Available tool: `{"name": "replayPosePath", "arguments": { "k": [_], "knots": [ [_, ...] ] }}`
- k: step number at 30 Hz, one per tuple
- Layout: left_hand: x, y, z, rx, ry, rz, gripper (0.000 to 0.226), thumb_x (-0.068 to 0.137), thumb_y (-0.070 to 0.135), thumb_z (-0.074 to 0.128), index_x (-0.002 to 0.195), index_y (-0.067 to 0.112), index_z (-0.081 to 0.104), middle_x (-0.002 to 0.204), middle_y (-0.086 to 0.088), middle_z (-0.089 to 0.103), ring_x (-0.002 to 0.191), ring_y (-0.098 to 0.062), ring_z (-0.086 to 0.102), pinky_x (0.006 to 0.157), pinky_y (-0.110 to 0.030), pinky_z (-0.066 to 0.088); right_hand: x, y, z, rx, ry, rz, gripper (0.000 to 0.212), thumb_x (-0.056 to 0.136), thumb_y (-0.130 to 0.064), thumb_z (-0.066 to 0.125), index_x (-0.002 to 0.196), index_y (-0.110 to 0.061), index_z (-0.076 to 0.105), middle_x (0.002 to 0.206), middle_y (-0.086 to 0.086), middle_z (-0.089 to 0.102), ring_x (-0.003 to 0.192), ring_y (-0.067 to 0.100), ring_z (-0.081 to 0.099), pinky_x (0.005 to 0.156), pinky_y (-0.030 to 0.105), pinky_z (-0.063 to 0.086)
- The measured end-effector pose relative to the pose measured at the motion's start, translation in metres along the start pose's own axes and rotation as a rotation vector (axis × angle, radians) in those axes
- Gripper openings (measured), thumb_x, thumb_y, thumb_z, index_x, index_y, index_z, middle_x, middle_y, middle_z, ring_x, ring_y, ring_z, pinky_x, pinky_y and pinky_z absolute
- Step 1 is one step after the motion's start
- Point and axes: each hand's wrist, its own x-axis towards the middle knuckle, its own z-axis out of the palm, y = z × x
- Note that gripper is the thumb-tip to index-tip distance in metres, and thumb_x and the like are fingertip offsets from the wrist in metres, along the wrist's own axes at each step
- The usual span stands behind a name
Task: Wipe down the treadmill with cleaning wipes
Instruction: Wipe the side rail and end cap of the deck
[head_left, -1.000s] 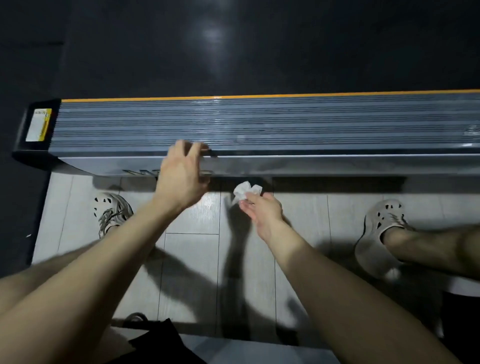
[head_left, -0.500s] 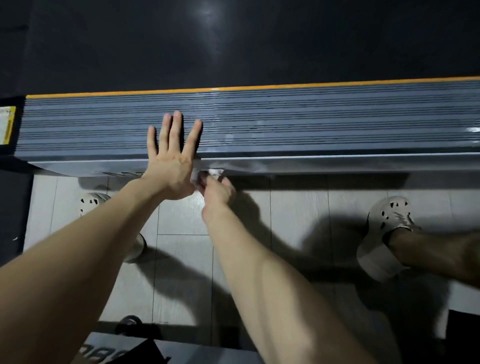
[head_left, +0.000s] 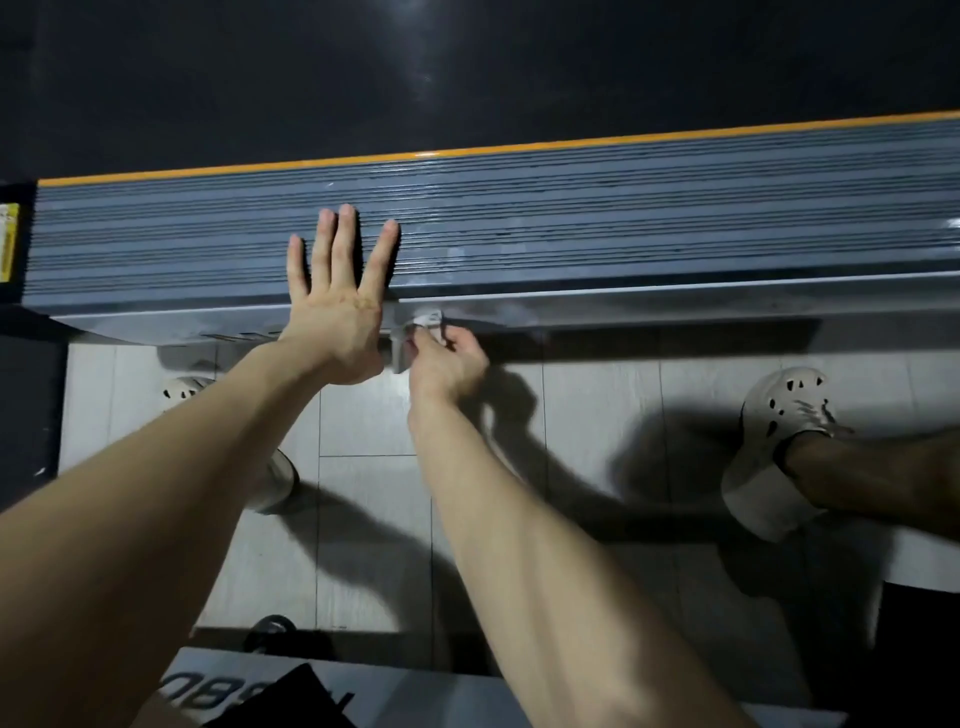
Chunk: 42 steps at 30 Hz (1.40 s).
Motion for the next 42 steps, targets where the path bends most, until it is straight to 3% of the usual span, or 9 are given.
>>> {"name": "replayPosePath", "arguments": {
  "k": [3,7,12,16,23,27,30,37,42],
  "knots": [
    [0.001,-0.007,0.002,-0.041,-0.006,0.021,0.144,0.081,0.043,0.084,0.161,0.035,-0.036,0.172,-0.017,-0.036,0.157,-0.035,-0.038,0.129,-0.064,-0.014,0.016,-0.039,-0.051,-0.17,0.228,-0.185,0.029,0.073,0.01,0.085,0.086,-0.014,0.076,0.073,-0.004,0.07,0.077,0.022,0.07,0.07,0.02,0.058],
    [0.003,-0.011,0.007,-0.107,0.069,0.056,0.114,0.085,0.095,0.032,0.165,0.04,-0.027,0.174,-0.014,-0.032,0.159,-0.03,-0.036,0.128,-0.061,-0.019,0.05,-0.096,-0.123,-0.119,0.528,-0.4,0.03,0.082,0.005,0.084,0.102,-0.014,0.072,0.091,0.005,0.076,0.085,0.022,0.076,0.077,0.029,0.063],
    [0.009,-0.009,0.013,-0.162,0.078,0.014,0.085,0.094,0.085,-0.003,0.165,0.044,-0.024,0.175,-0.009,-0.032,0.158,-0.023,-0.039,0.128,-0.058,-0.019,-0.007,-0.04,-0.051,-0.302,0.268,-0.651,0.016,0.086,0.001,0.08,0.095,-0.012,0.077,0.102,0.002,0.066,0.08,0.011,0.065,0.076,0.023,0.055],
    [0.01,-0.013,0.013,-0.15,0.046,0.017,0.078,0.097,0.079,-0.004,0.164,0.044,-0.027,0.174,-0.008,-0.033,0.157,-0.024,-0.039,0.128,-0.058,-0.021,-0.015,-0.049,-0.056,-0.561,-0.06,-0.815,0.017,0.084,-0.002,0.08,0.09,-0.018,0.078,0.093,-0.003,0.069,0.081,0.017,0.068,0.075,0.033,0.057],
    [0.01,-0.013,0.018,-0.141,0.072,0.011,0.076,0.1,0.076,-0.002,0.164,0.044,-0.025,0.175,-0.009,-0.031,0.158,-0.026,-0.037,0.128,-0.058,-0.02,0.036,-0.086,-0.133,-0.478,0.551,-0.726,0.015,0.096,-0.008,0.067,0.107,-0.019,0.068,0.115,0.003,0.064,0.093,0.021,0.066,0.082,0.051,0.059],
    [0.011,-0.012,0.012,-0.139,0.021,-0.018,0.079,0.095,0.079,-0.004,0.163,0.044,-0.027,0.174,-0.007,-0.034,0.157,-0.024,-0.04,0.128,-0.056,-0.022,-0.039,-0.035,-0.038,-0.538,-0.018,-0.904,0.022,0.084,0.01,0.068,0.095,-0.008,0.074,0.097,0.003,0.066,0.084,0.01,0.058,0.078,0.034,0.053],
    [0.009,-0.013,0.011,-0.135,-0.011,-0.022,0.082,0.093,0.08,-0.006,0.164,0.045,-0.027,0.173,-0.007,-0.036,0.156,-0.023,-0.041,0.127,-0.055,-0.023,-0.039,-0.053,-0.033,-0.525,-0.132,-0.901,0.016,0.087,0.003,0.069,0.094,-0.011,0.073,0.096,0.002,0.067,0.084,0.021,0.065,0.077,0.038,0.055],
    [0.01,-0.016,0.012,-0.151,0.012,-0.003,0.085,0.093,0.083,-0.005,0.165,0.044,-0.024,0.174,-0.007,-0.034,0.157,-0.022,-0.041,0.128,-0.055,-0.023,0.06,-0.125,-0.172,-0.304,0.512,-0.67,0.027,0.093,-0.003,0.073,0.11,-0.024,0.068,0.111,0.009,0.074,0.096,0.023,0.075,0.086,0.046,0.063],
    [0.016,-0.012,-0.003,-0.075,-0.111,-0.075,0.089,0.094,0.086,0.004,0.167,0.041,-0.021,0.175,-0.008,-0.032,0.16,-0.025,-0.033,0.131,-0.057,-0.012,0.002,-0.074,-0.091,-0.372,0.254,-0.747,0.017,0.089,0.003,0.073,0.099,-0.01,0.07,0.105,0.01,0.066,0.084,0.007,0.052,0.078,0.011,0.044]
  ]
}}
